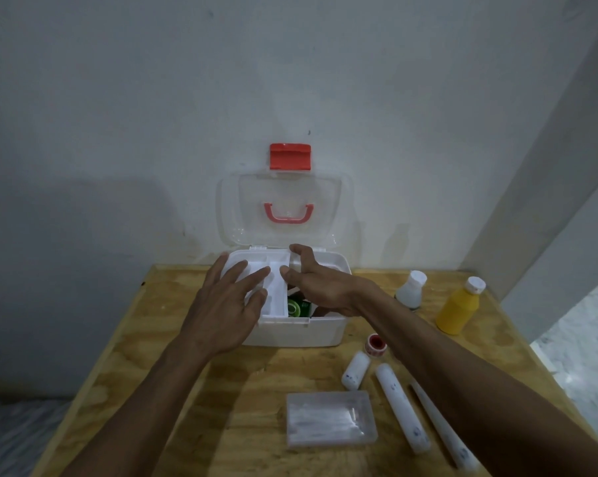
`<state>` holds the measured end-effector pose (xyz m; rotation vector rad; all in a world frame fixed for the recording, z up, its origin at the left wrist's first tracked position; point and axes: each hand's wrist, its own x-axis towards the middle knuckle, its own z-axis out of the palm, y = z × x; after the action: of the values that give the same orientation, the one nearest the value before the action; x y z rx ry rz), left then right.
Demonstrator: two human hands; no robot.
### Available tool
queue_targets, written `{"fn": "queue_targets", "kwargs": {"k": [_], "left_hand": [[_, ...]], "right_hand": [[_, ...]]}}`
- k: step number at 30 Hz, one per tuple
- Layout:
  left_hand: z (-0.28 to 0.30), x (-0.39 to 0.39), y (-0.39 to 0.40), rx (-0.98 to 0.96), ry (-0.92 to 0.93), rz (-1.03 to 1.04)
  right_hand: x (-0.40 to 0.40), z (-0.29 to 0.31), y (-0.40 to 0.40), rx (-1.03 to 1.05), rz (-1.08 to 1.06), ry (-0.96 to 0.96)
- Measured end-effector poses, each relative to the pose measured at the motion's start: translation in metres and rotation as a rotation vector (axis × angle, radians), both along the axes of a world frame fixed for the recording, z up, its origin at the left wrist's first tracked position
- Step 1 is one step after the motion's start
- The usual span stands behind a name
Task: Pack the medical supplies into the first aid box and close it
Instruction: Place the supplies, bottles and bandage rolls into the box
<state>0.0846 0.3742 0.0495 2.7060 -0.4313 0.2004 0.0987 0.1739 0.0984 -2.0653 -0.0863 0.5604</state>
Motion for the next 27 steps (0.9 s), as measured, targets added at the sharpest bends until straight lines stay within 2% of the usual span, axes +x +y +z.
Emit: {"fn": "queue_targets", "kwargs": {"k": [13, 27], "left_hand": [[0.002, 0.000, -0.001, -0.007, 0.026, 0.013], [0.001, 0.000, -0.002, -0.012, -0.008, 0.006]], "right_hand": [[0.003, -0.002, 0.003, -0.022, 0.070, 0.010], [-0.009, -0.005, 0.013, -0.112, 0.137, -0.082]]}}
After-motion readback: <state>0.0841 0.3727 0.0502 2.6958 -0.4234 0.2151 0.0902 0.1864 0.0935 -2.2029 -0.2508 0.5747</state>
